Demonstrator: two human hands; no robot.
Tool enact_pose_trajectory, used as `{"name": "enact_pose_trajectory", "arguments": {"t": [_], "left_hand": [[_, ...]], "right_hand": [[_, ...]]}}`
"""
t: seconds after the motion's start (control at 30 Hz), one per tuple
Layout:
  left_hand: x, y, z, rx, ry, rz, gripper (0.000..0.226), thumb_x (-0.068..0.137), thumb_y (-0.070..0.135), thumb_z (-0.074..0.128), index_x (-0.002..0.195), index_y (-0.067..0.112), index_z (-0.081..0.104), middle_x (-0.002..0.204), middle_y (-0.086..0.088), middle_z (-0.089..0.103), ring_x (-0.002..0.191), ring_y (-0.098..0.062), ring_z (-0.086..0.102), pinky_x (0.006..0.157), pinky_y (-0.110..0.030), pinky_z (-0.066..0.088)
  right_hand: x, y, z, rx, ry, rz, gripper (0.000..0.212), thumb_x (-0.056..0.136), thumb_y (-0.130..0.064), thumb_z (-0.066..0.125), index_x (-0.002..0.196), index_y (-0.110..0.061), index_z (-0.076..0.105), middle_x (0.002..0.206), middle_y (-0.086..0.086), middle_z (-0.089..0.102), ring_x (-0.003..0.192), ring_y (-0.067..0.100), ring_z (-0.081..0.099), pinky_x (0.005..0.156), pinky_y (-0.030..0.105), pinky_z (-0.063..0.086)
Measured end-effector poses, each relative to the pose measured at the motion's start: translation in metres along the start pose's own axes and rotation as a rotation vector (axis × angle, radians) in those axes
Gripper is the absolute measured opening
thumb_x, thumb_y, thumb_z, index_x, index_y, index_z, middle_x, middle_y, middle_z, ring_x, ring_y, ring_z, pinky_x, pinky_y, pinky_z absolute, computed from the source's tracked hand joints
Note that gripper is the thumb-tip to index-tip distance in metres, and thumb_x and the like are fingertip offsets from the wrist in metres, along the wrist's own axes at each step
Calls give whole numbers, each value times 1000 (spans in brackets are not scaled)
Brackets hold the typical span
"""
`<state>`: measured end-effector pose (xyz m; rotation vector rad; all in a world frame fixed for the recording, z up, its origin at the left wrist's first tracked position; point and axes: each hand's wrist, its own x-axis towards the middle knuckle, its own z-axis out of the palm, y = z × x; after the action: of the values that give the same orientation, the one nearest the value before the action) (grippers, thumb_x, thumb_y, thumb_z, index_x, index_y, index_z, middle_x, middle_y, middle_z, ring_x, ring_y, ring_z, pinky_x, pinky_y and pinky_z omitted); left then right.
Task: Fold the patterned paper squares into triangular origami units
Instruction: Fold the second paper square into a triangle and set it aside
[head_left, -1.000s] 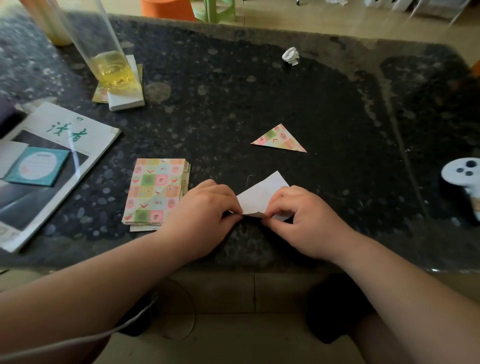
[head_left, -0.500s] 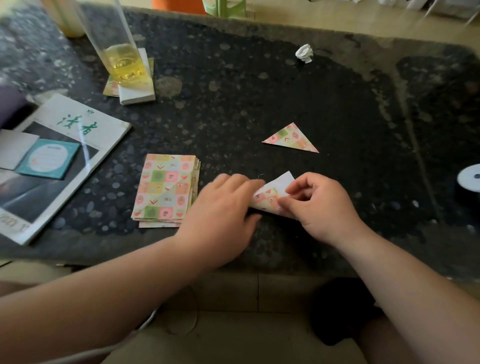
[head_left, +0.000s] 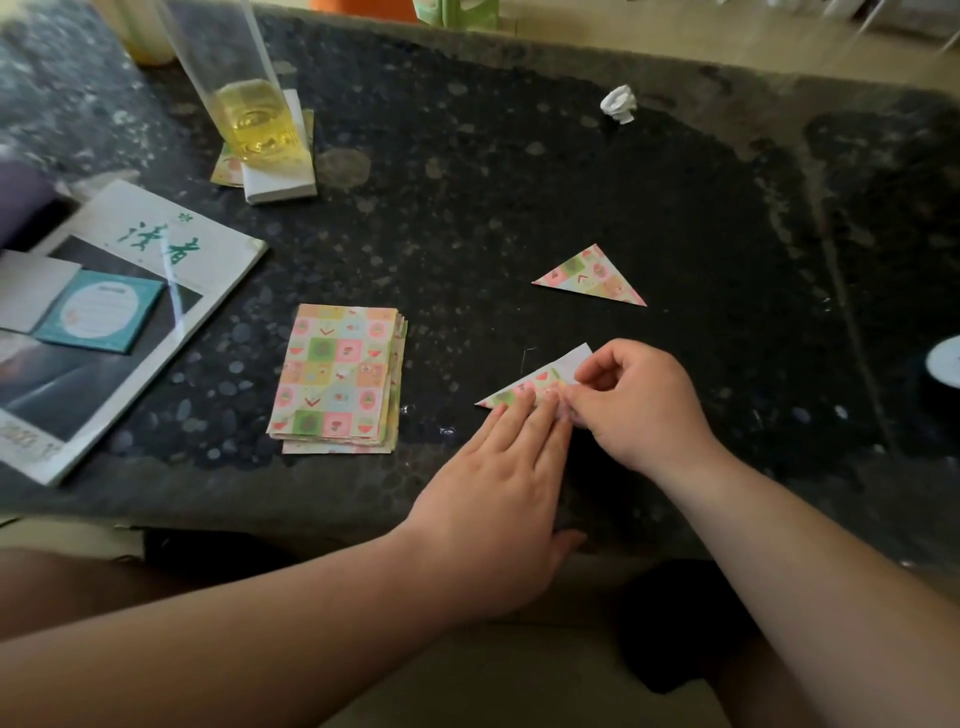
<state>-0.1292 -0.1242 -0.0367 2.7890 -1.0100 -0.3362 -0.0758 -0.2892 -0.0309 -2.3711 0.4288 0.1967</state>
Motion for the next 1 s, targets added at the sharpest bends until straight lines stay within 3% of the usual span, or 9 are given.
{"name": "enact_pose_trajectory", "arguments": {"t": [0.13, 0.23, 0.4, 0.63, 1.0], "left_hand": [[3, -1, -4, -12, -32, -11, 92, 103, 62, 30, 158, 4, -15, 167, -13, -20, 153, -27, -24, 121, -37, -18], [4, -1, -8, -8, -59, -25, 91, 103, 62, 29, 157, 5, -17, 167, -13, -20, 153, -26, -25, 119, -36, -21], [3, 0, -6, -3, -122, -78, 91, 102, 64, 25, 156, 5, -17, 166, -16, -23, 152, -29, -27, 126, -44, -10], [0, 5, -3, 21, -207, -101, 93, 101, 67, 21, 155, 3, -19, 163, -20, -28, 150, -34, -30, 126, -49, -8], [0, 0, 1, 26, -153, -83, 93, 101, 67, 20, 155, 2, -19, 164, -19, -26, 151, -32, -30, 125, -47, -10]], "right_hand": [[3, -1, 0, 18, -11, 29, 19, 86, -19, 81, 86, -28, 65, 85, -7, 69, 82, 11, 70, 73, 29, 58], [4, -1, -1, 17, -22, 36, 19, 85, -21, 82, 87, -28, 65, 86, -7, 69, 82, 11, 68, 69, 26, 55], [4, -2, -1, 11, -27, 37, 20, 83, -22, 84, 88, -28, 66, 86, -10, 68, 81, 8, 66, 66, 23, 51], [1, 0, 0, -16, -23, -26, 17, 89, -20, 79, 90, -29, 66, 90, -14, 65, 82, 4, 62, 63, 17, 46], [0, -1, 2, -40, -14, -57, 22, 91, -15, 76, 87, -32, 63, 88, -16, 63, 81, 3, 61, 62, 15, 43]]}}
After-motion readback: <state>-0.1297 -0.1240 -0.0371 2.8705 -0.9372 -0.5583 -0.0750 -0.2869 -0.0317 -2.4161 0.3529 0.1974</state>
